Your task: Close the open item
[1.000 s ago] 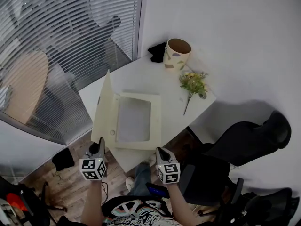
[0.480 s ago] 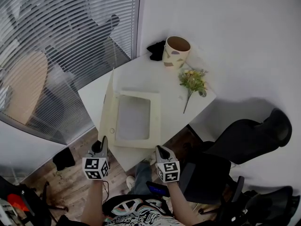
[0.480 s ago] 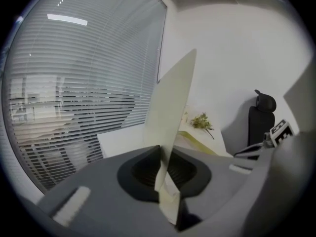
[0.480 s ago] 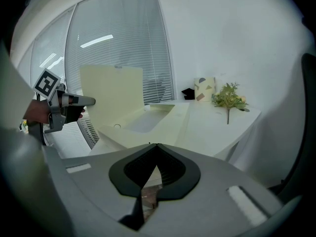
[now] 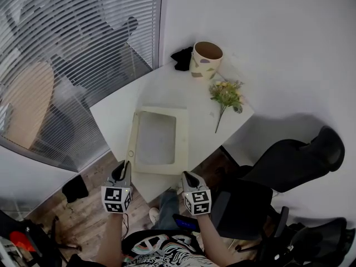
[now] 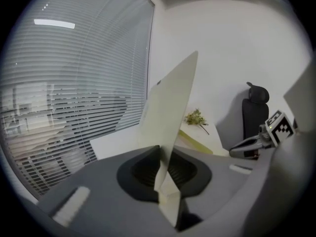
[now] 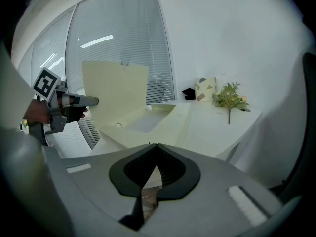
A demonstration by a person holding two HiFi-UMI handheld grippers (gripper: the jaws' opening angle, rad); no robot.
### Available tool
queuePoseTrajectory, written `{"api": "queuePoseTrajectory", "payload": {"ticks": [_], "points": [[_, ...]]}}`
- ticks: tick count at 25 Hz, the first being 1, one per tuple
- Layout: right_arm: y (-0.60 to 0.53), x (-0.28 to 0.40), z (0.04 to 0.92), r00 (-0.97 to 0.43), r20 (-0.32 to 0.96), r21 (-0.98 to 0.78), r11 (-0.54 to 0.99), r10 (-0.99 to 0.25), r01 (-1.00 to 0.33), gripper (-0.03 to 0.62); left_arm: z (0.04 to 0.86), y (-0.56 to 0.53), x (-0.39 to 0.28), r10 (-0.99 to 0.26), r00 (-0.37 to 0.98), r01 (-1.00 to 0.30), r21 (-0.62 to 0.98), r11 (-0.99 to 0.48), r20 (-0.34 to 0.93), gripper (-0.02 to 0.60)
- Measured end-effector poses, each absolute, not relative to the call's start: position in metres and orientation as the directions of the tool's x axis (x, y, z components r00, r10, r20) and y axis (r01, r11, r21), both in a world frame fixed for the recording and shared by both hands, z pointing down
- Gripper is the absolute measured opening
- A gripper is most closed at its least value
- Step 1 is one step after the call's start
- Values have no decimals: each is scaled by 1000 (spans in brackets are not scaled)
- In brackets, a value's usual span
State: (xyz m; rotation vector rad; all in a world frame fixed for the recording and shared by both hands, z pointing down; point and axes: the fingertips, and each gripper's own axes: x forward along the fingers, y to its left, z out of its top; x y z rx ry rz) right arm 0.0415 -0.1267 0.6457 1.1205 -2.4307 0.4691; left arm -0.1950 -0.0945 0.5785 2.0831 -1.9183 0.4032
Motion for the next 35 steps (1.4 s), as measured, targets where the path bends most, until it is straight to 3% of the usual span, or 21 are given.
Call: {"api": "queuePoseTrajectory", "payload": {"ticks": [35], "points": [[-128,41,646,-616,481,-158,629,-625,-761,0,583,-112,-133,-882,194,-962,-92,-257,429,104]]}}
